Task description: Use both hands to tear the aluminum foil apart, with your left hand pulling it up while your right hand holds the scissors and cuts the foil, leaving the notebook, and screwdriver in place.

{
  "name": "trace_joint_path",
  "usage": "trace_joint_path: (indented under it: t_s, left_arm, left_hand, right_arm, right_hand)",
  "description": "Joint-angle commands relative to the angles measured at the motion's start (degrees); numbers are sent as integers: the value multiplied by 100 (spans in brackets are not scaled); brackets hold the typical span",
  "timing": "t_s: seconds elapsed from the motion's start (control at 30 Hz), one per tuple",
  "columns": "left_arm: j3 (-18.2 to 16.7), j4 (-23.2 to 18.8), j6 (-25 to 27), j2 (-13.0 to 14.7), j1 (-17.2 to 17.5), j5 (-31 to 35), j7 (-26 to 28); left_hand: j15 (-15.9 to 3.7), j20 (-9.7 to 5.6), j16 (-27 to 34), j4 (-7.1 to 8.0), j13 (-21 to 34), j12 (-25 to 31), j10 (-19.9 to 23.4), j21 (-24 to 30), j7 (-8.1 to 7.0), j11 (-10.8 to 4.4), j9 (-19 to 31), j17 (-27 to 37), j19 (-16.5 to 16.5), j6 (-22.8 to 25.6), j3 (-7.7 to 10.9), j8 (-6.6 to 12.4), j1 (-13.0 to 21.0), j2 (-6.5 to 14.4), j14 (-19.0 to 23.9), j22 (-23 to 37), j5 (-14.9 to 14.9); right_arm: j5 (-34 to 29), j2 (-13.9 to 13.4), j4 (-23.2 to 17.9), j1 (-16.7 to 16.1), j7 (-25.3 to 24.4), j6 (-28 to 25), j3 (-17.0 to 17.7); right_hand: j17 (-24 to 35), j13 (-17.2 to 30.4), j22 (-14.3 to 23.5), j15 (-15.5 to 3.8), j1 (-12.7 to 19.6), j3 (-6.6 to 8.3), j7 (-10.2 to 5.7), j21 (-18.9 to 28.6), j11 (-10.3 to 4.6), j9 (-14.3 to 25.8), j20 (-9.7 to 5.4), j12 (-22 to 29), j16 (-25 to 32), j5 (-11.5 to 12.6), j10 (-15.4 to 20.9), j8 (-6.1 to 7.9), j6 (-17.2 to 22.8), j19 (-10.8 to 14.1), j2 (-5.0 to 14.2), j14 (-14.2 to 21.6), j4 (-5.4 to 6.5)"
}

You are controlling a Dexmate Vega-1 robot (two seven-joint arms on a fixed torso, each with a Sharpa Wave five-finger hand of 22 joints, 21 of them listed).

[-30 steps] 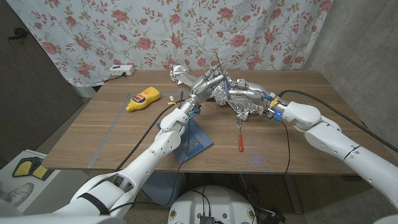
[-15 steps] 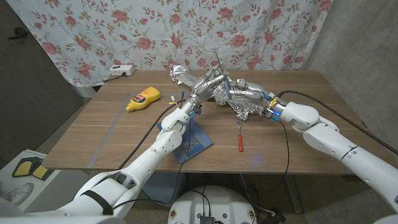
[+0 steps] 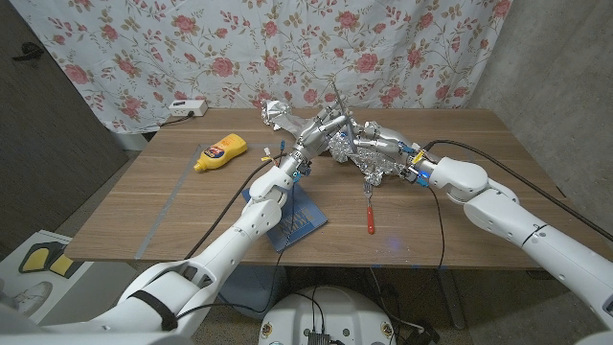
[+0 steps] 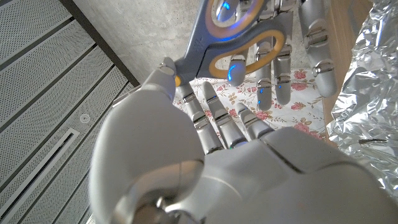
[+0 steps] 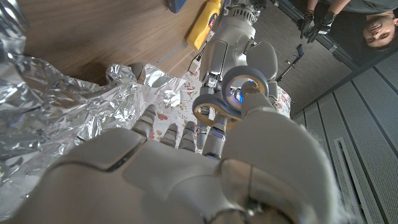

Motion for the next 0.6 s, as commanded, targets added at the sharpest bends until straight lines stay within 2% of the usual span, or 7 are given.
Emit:
trace_joint_path:
  t_s: [0.03,0.13,0.4,0.6]
  left_arm:
    - [-12,133,-16,-90,-48,-14,-104]
    - [-9,132,-16,-98,-42,-2,-97]
    - [12,165,16,-127,-42,0,-138]
    - [24,146,31,-136,-29,12,-141]
  left_hand:
    - [-137,-8,0,31,1331,651,61,20,-9,-54,23,22,-35,71,39,0,10,56,55,10,16]
    - [-144,-11,17,31,1321,642,61,20,-16,-55,23,39,-36,82,37,0,14,63,71,10,13]
    - [-161,-19,56,17,1286,617,77,21,-82,-57,24,87,-36,112,21,2,37,57,92,9,3]
    - [-170,-30,118,6,1265,605,94,20,-107,-54,25,149,-43,145,2,4,63,53,151,9,-3]
  right_arm:
    - [39,54,39,40,70,-20,-52]
    - [35,66,44,48,85,-16,-69]
    - [56,132,105,92,137,25,-103]
    - [150,177,161,85,144,31,-84]
  right_hand:
    - [7,7,-7,49,21,-24,57,7,67,20,55,37,-5,7,-13,6,5,11,-45,-343,23]
    - [8,1,-7,52,15,-40,99,5,69,28,58,35,-7,8,-15,-5,-18,12,-58,-344,31]
    - [10,-12,-7,61,0,-78,92,-1,69,49,69,27,-11,10,-29,-12,-16,5,-79,-348,51]
    - [14,-21,-6,69,-43,-117,117,-5,89,69,22,32,-7,9,-13,-25,-35,-5,-85,-334,85]
